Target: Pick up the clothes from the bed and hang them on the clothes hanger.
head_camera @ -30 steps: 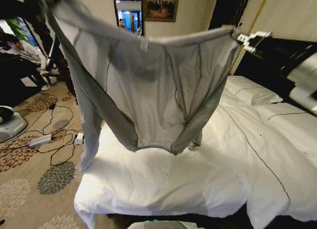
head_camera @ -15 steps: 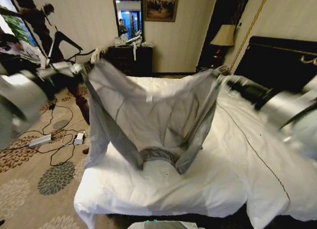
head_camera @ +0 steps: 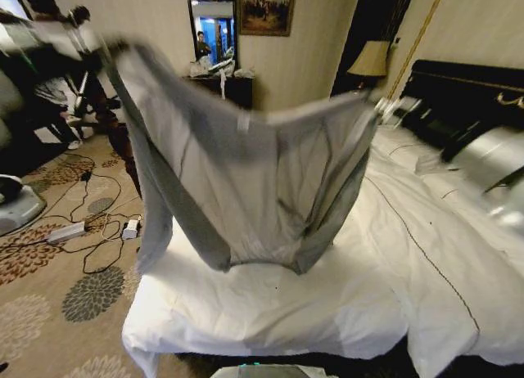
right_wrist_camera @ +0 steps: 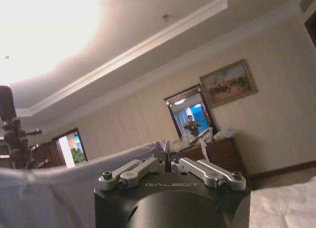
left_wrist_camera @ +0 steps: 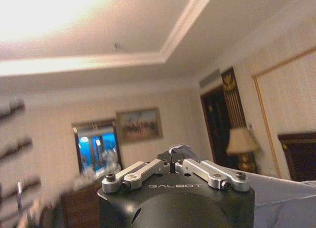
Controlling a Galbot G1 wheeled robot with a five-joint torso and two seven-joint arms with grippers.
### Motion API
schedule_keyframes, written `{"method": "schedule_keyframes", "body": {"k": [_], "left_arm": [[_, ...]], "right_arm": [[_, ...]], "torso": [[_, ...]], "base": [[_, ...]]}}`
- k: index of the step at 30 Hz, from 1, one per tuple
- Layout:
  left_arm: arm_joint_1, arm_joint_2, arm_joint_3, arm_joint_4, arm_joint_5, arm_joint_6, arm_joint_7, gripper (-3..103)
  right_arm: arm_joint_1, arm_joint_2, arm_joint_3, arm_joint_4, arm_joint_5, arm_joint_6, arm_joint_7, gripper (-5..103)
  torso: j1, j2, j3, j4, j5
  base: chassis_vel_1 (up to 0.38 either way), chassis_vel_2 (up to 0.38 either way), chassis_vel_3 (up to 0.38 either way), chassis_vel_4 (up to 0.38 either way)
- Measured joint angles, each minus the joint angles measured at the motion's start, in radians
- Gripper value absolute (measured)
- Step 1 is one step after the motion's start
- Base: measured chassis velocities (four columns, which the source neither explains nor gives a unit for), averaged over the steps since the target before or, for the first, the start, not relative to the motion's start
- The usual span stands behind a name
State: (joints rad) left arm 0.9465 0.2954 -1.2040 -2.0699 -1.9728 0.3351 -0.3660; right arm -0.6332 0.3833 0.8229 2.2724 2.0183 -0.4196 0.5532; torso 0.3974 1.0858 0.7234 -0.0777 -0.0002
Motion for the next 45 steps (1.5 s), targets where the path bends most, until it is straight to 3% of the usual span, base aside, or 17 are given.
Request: {"method": "schedule_keyframes", "body": {"k": [4, 7, 10, 12, 15, 16, 17, 20, 22, 24, 26, 27, 28, 32, 33, 37, 45], "left_arm": [[0.083, 0.160, -0.183, 0.083, -0.123, -0.005, -0.014, 0], [0.099, 0.187, -0.221, 0.081, -0.151, 0.001, -0.031, 0], [0.082, 0.157, -0.193, 0.043, -0.153, 0.009, -0.045, 0], [0.061, 0.068, -0.133, -0.031, -0.143, 0.031, -0.073, 0], [0.082, -0.099, -0.071, -0.155, -0.094, 0.062, -0.136, 0], [0.082, -0.099, -0.071, -0.155, -0.094, 0.062, -0.136, 0], [0.091, -0.155, -0.043, -0.188, -0.066, 0.067, -0.150, 0], [0.101, -0.354, 0.123, -0.277, 0.100, 0.073, -0.176, 0], [0.102, -0.396, 0.163, -0.290, 0.139, 0.071, -0.180, 0], [0.104, -0.528, 0.313, -0.318, 0.280, 0.066, -0.186, 0], [0.111, -0.600, 0.392, -0.314, 0.376, 0.059, -0.167, 0], [0.135, -0.656, 0.437, -0.300, 0.465, 0.052, -0.150, 0], [0.135, -0.656, 0.437, -0.300, 0.465, 0.052, -0.150, 0], [0.206, -0.799, 0.535, -0.262, 0.646, 0.032, -0.096, 0], [0.206, -0.799, 0.535, -0.262, 0.646, 0.032, -0.096, 0], [0.194, -0.900, 0.670, -0.199, 0.772, 0.012, -0.064, 0], [0.149, -0.985, 0.805, -0.052, 0.922, -0.027, -0.018, 0]], "right_arm": [[0.077, -0.043, 0.000, -0.029, 0.063, 0.000, 0.001, 0], [0.093, -0.060, 0.007, -0.025, 0.099, 0.000, 0.007, 0], [0.078, -0.063, 0.015, -0.005, 0.108, -0.001, 0.015, 0], [0.018, -0.052, 0.031, 0.025, 0.095, -0.003, 0.025, 0], [-0.120, -0.010, 0.047, 0.069, 0.025, -0.003, 0.030, 0], [-0.120, -0.010, 0.047, 0.069, 0.025, -0.003, 0.030, 0], [-0.160, 0.000, 0.049, 0.081, 0.002, -0.003, 0.030, 0], [-0.346, 0.056, 0.043, 0.133, -0.139, -0.004, 0.012, 0], [-0.386, 0.070, 0.037, 0.144, -0.173, -0.004, 0.004, 0], [-0.500, 0.118, 0.011, 0.156, -0.307, -0.003, -0.028, 0], [-0.576, 0.148, -0.006, 0.152, -0.435, -0.003, -0.064, 0], [-0.610, 0.171, -0.024, 0.140, -0.517, -0.001, -0.083, 0], [-0.610, 0.171, -0.024, 0.140, -0.517, -0.001, -0.083, 0], [-0.655, 0.234, -0.069, 0.100, -0.640, 0.008, -0.109, 0], [-0.655, 0.234, -0.069, 0.100, -0.640, 0.008, -0.109, 0], [-0.661, 0.267, -0.153, 0.066, -0.704, 0.016, -0.134, 0], [-0.593, 0.349, -0.338, -0.022, -0.834, 0.035, -0.178, 0]], "torso": [[0.000, 0.000, 0.000, -0.0005, 0.0016], [0.000, 0.000, 0.000, -0.0010, 0.0017], [0.000, 0.000, 0.000, -0.0008, 0.0011], [0.000, 0.000, 0.000, 0.0004, -0.0004], [0.000, 0.000, 0.000, 0.0002, -0.0010], [0.000, 0.000, 0.000, 0.0002, -0.0010], [0.000, 0.000, 0.000, -0.0002, -0.0004], [0.000, 0.000, 0.000, -0.0004, 0.0003], [0.000, 0.000, 0.000, -0.0004, -0.0002], [0.000, 0.000, 0.000, 0.0002, -0.0005], [0.000, 0.000, 0.000, -0.0003, 0.0003], [0.000, 0.000, 0.000, -0.0010, 0.0005], [0.000, 0.000, 0.000, -0.0010, 0.0005], [0.000, 0.000, 0.000, 0.0006, 0.0001], [0.000, 0.000, 0.000, 0.0006, 0.0001], [0.000, 0.000, 0.000, -0.0005, 0.0005], [0.000, 0.000, 0.000, -0.0001, 0.0002]], "base": [[0.000, 0.000, 0.000, 0.000], [0.000, 0.000, 0.000, 0.000], [0.000, 0.000, 0.000, 0.000], [0.000, 0.000, 0.000, 0.000], [0.000, 0.000, 0.000, 0.000], [0.000, 0.000, 0.000, 0.000], [0.000, 0.000, 0.000, 0.000], [0.000, 0.000, 0.000, 0.000], [0.000, 0.000, 0.000, 0.000], [0.000, 0.000, 0.000, 0.000], [0.000, 0.000, 0.000, 0.000], [0.000, 0.000, 0.000, 0.000], [0.000, 0.000, 0.000, 0.000], [0.000, 0.000, 0.000, 0.000], [0.000, 0.000, 0.000, 0.000], [0.000, 0.000, 0.000, 0.000], [0.000, 0.000, 0.000, 0.000]]}}
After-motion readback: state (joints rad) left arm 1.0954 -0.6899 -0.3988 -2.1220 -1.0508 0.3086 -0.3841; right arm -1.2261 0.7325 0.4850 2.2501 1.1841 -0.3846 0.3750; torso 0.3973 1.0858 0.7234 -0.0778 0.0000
